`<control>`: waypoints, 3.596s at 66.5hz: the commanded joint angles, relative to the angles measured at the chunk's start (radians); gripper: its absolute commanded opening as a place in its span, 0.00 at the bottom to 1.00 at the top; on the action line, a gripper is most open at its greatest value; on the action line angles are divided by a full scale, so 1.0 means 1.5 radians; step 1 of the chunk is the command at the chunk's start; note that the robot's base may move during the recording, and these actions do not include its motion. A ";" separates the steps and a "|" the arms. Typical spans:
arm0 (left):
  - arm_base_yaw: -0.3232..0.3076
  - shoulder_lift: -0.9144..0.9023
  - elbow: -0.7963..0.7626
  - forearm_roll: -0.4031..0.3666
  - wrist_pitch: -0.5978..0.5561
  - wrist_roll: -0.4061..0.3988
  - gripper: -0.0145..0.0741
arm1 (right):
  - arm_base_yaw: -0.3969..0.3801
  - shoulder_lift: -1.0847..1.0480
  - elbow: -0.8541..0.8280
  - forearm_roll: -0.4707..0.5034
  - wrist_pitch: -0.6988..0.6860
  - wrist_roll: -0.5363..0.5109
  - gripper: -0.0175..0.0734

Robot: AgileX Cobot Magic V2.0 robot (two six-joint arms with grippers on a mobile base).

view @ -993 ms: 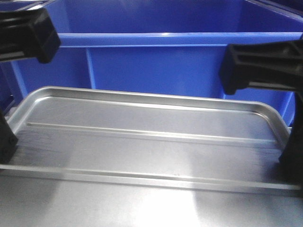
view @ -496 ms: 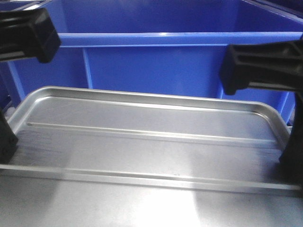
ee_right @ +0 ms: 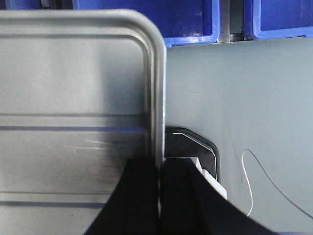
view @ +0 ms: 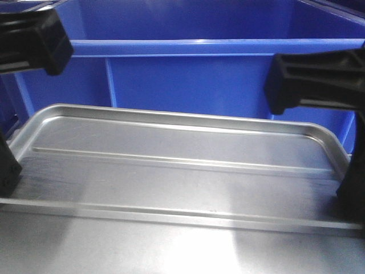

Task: Grab silver tray and place in blue box
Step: 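Carry the tray with both grippers up over the blue bin, then lower the tray into the blue bin and open both grippers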

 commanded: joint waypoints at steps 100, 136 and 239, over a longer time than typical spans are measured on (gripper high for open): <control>0.408 0.241 -0.449 -0.141 -0.261 0.485 0.15 | -0.396 0.322 -0.631 0.154 -0.113 -0.580 0.26; 0.409 0.260 -0.449 -0.106 -0.259 0.485 0.15 | -0.398 0.336 -0.631 0.154 -0.103 -0.580 0.26; 0.443 0.260 -0.449 -0.043 -0.230 0.460 0.52 | -0.427 0.331 -0.632 0.139 -0.079 -0.580 0.52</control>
